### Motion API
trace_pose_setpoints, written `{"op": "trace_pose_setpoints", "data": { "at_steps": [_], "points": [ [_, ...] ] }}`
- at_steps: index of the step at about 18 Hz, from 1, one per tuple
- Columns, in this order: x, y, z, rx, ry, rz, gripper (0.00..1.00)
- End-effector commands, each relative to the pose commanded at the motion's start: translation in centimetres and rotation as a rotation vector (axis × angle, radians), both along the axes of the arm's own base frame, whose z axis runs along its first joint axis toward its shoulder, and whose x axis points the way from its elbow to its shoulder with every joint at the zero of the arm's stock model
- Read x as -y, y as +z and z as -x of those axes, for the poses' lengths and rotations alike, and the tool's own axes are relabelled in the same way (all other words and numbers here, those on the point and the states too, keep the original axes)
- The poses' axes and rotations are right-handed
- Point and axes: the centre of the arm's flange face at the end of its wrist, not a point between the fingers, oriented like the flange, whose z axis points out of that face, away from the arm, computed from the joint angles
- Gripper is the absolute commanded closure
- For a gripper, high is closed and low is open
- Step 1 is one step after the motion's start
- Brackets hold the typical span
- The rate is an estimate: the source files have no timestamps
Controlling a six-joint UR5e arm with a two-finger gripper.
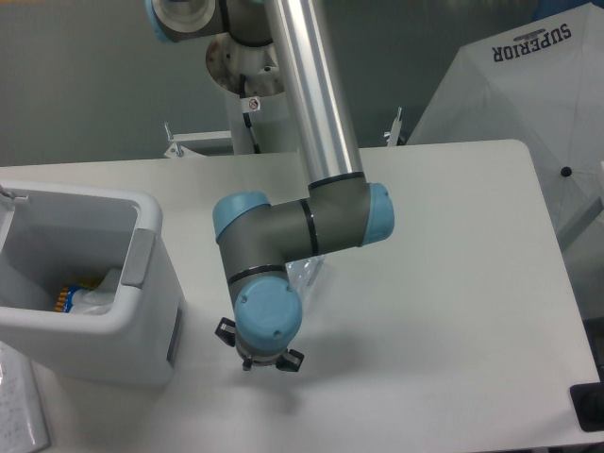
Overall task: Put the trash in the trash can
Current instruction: 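Lower the gripper to the bottle cap end and align with it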
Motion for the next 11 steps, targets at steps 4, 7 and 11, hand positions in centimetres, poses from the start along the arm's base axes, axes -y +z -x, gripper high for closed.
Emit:
{"op": "trace_pose_setpoints", "data": {
  "at_steps": [4,7,11],
  "points": [
    [0.7,2.3,2.1,-0.005,0.034,-0.051,1.00],
    [0.6,3.3,2.7,-0.011,0.042,-0.073,1.00],
    [1.3,7.8,4.2,-0.009,0.072,-0.179,1.00]
  ]
}}
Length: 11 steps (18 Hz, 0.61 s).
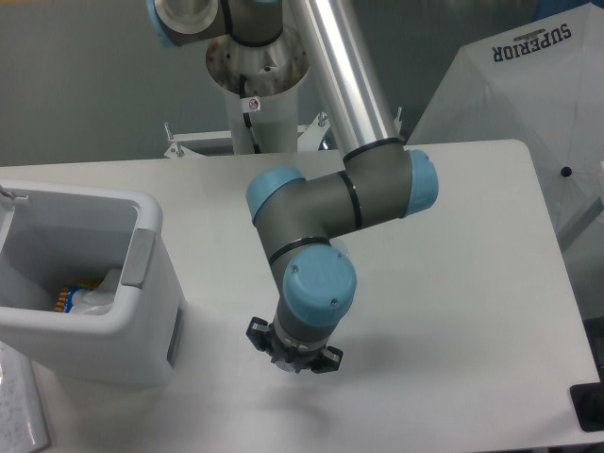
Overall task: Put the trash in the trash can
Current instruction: 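Lower the gripper to the bottle cap end and align with it, then close the gripper on the bottle and lift it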
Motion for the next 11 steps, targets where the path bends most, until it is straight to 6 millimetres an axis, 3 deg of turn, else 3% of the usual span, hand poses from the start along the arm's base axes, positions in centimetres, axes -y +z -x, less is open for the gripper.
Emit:
{"op": "trace_pose_setpoints", "data": {
  "at_steps": [6,11],
  "points": [
    [1.5,10.3,2.0,-0.012,0.026,-0.290,1.00],
    [2.4,18.4,0.3,-0.062,-0.020,-0.554,1.00]
  ]
}}
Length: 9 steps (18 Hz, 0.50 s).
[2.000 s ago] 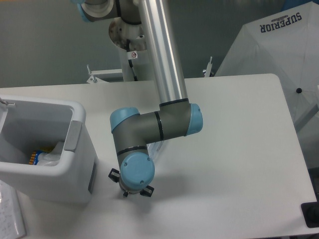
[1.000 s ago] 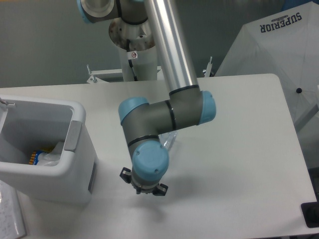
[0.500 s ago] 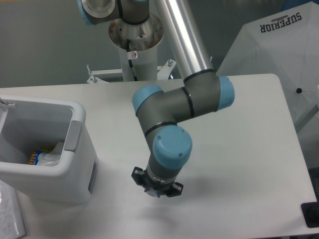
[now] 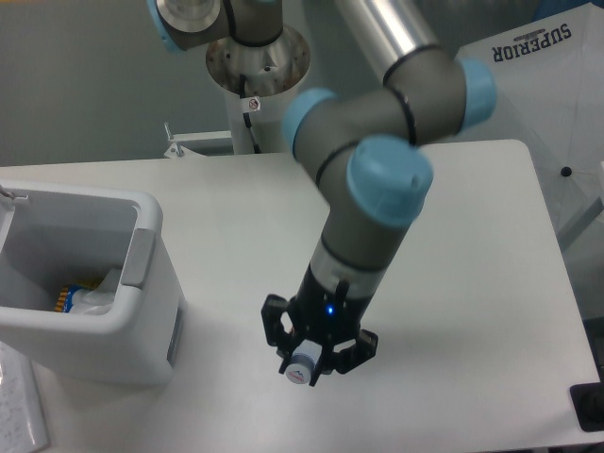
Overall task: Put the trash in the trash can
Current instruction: 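Close the gripper on the bottle and lift it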
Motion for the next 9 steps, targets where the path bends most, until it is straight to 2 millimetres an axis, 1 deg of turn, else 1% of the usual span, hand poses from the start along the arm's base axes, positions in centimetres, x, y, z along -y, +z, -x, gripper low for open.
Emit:
{"op": "trace_pose_setpoints", "data": {
  "at_steps": [1,3,6,9],
  "points": [
    [0.2,1.6,-0.6,-0.012,-0.015,-0.055,1.00],
    [0.8,4.1,-1.1,-0.018,-0.037,-0.148,1.00],
    [1.5,6.9,-2.1,0.007,-0.093,-0.264,1.00],
    [2.3,9.6,-3.8,0.062,-0.166,-0.369,1.00]
  ]
}}
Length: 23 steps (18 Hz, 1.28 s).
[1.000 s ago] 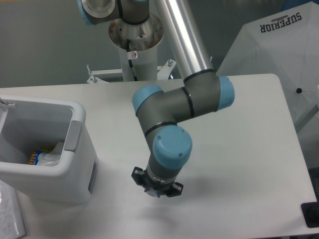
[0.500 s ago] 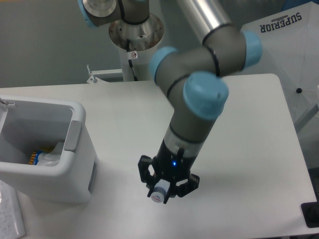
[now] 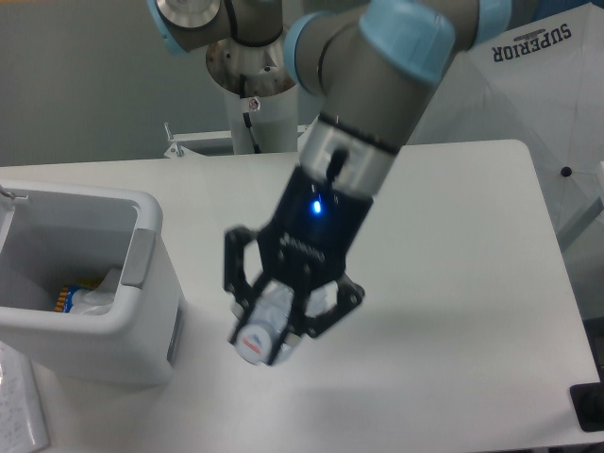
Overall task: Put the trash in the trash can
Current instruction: 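Close the gripper on the bottle and lift it, then carry the bottle over the white bin and release it inside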
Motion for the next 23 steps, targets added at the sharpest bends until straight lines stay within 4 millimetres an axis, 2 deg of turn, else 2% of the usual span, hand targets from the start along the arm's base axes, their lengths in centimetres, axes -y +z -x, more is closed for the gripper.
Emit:
{"op": "trace_pose_setpoints", "data": {
  "at_steps": [2,9,13,16,18,19,23],
  "points": [
    [0.1,1.1,-1.0,0.029,-0.051,-0.054,1.00],
    [1.5,5.4,-6.3,0.073,-0.182,-0.175,1.00],
    [0.6,6.1,-10.4,0.079,-0.249,-0.186,1.00],
    [0.9,6.5,-12.1,0.112,-0.305,-0.221,1.00],
    [0.6,6.4,-13.1,0.119,-0.321,-0.219,1.00],
    [0.2,5.8,-13.6,0.129,-0.331,-0.212,1.00],
    [-0.7,2.1,-14.8,0.148,-0.355,-0.195,1.00]
  ]
}}
